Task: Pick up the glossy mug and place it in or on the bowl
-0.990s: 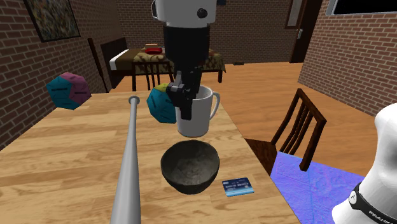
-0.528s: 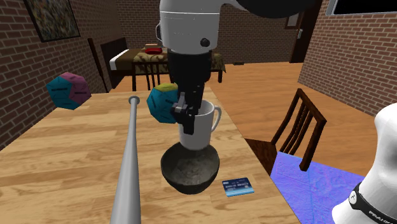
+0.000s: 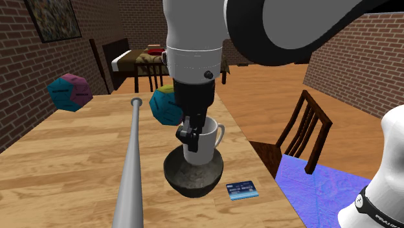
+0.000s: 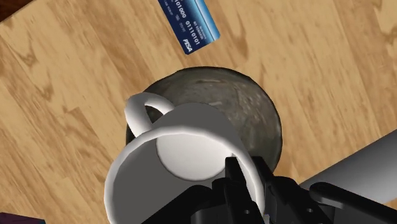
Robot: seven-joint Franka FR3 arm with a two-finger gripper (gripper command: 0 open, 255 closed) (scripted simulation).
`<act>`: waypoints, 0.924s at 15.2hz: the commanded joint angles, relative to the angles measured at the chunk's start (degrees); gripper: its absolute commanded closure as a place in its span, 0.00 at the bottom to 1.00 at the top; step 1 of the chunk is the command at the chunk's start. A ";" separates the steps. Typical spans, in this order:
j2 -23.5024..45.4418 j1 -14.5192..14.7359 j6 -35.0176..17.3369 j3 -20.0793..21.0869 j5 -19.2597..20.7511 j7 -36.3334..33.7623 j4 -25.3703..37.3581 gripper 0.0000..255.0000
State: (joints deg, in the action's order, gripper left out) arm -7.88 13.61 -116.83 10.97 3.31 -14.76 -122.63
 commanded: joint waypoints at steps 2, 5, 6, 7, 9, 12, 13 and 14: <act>0.74 -0.04 -2.30 0.02 0.23 -0.21 -1.53 1.00; 0.74 -0.04 -2.30 0.02 0.23 -0.21 -1.53 1.00; 0.74 -0.04 -2.30 0.02 0.23 -0.21 -1.53 1.00; 0.74 -0.04 -2.30 0.02 0.23 -0.21 -1.53 1.00; 0.74 -0.04 -2.30 0.02 0.23 -0.21 -1.53 1.00; 0.74 -0.04 -2.30 0.02 0.23 -0.22 -1.54 0.00; 0.74 -0.04 -2.30 0.02 0.23 -0.22 -1.54 0.00; 0.74 -0.04 -2.30 0.02 0.23 -0.22 -1.54 0.00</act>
State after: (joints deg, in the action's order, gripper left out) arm -7.14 13.57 -119.13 10.99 3.54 -14.97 -124.16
